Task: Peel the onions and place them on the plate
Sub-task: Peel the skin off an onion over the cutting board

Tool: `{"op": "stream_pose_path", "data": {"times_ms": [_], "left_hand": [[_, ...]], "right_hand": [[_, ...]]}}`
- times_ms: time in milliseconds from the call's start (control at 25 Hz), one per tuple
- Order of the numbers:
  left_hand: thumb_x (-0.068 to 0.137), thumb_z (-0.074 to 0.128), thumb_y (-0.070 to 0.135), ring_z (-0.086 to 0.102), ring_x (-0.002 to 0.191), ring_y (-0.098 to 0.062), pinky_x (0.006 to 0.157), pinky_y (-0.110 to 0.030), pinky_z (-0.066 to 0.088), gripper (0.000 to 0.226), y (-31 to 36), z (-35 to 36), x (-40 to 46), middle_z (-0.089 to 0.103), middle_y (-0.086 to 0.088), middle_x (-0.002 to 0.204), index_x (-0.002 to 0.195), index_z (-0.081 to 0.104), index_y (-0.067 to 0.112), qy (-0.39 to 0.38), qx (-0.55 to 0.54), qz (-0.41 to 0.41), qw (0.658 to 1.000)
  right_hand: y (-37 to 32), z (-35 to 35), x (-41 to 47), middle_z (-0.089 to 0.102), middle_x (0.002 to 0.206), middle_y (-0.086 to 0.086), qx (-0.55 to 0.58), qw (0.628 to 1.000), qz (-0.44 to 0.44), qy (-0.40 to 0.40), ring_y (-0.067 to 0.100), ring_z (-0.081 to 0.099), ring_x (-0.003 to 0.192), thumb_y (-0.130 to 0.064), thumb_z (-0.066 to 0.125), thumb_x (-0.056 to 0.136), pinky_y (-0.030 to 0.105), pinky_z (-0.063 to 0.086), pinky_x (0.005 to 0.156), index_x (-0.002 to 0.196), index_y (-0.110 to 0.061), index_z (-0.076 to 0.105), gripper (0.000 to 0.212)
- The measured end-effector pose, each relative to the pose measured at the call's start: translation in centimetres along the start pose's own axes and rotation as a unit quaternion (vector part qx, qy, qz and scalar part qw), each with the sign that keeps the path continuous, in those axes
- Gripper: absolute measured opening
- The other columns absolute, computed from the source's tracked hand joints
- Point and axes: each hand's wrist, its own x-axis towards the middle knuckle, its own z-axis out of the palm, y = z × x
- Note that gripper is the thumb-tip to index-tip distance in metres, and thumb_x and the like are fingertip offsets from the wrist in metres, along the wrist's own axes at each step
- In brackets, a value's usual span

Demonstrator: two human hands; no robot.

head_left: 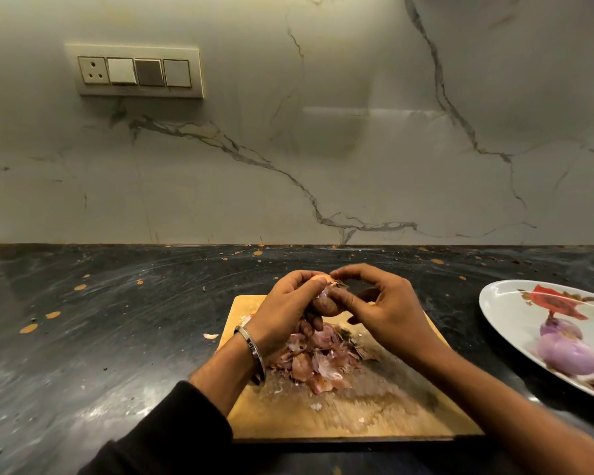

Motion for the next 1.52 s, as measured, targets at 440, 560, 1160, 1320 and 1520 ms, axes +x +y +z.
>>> {"op": "stream_pose_path", "data": {"times_ms": [440, 560, 1160, 1320, 1520], "left_hand": [[0.102, 0.047, 0.031, 0.053, 0.052, -0.011, 0.046, -0.022, 0.044, 0.028, -0.5, -0.7, 0.5, 0.062, -0.013, 0.092, 0.115, 0.059, 0.009, 0.034, 0.068, 0.036, 0.996], [0.101, 0.048, 0.031, 0.055, 0.055, -0.011, 0.049, -0.023, 0.046, 0.028, -0.8, -0.5, 0.5, 0.064, -0.012, 0.094, 0.115, 0.059, 0.009, 0.036, 0.088, 0.047, 0.994], [0.104, 0.042, 0.030, 0.056, 0.060, -0.012, 0.051, -0.025, 0.041, 0.026, 0.2, 0.1, 0.2, 0.062, -0.009, 0.095, 0.117, 0.057, 0.014, 0.027, 0.122, 0.045, 0.991], [0.105, 0.036, 0.032, 0.050, 0.062, -0.010, 0.049, -0.021, 0.037, 0.030, 1.3, 0.9, 0.9, 0.056, -0.006, 0.092, 0.117, 0.055, 0.013, 0.043, 0.163, 0.013, 0.986], [0.102, 0.042, 0.042, 0.057, 0.084, -0.010, 0.067, -0.021, 0.049, 0.034, 0.1, 0.8, 0.6, 0.058, -0.003, 0.104, 0.118, 0.054, 0.015, 0.050, 0.184, 0.021, 0.981]], "right_hand": [[0.7, 0.8, 1.4, 0.075, 0.081, 0.001, -0.001, 1.000, -0.029, -0.006, 0.013, 0.072, 0.065, -0.008, 0.075, 0.086, 0.028, 0.061, 0.059, 0.096, -0.008, 0.077, 0.010], [0.8, 1.4, 1.3, 0.075, 0.083, 0.001, -0.061, 0.996, -0.067, 0.021, 0.008, 0.070, 0.068, -0.005, 0.078, 0.082, 0.030, 0.060, 0.061, 0.091, -0.006, 0.076, 0.009], [1.5, 1.4, 1.2, 0.071, 0.078, -0.003, 0.005, 0.997, -0.006, 0.075, 0.013, 0.070, 0.066, -0.011, 0.069, 0.090, 0.032, 0.060, 0.056, 0.093, -0.012, 0.070, 0.004], [1.8, 1.1, 1.3, 0.072, 0.094, 0.002, 0.112, 0.993, 0.043, 0.006, 0.017, 0.072, 0.076, -0.017, 0.064, 0.096, 0.028, 0.058, 0.056, 0.109, -0.014, 0.071, 0.015], [1.8, 1.3, 1.2, 0.073, 0.079, 0.001, 0.064, 0.997, 0.025, -0.022, 0.015, 0.070, 0.065, -0.010, 0.061, 0.097, 0.026, 0.058, 0.058, 0.100, -0.014, 0.075, 0.015]]}}
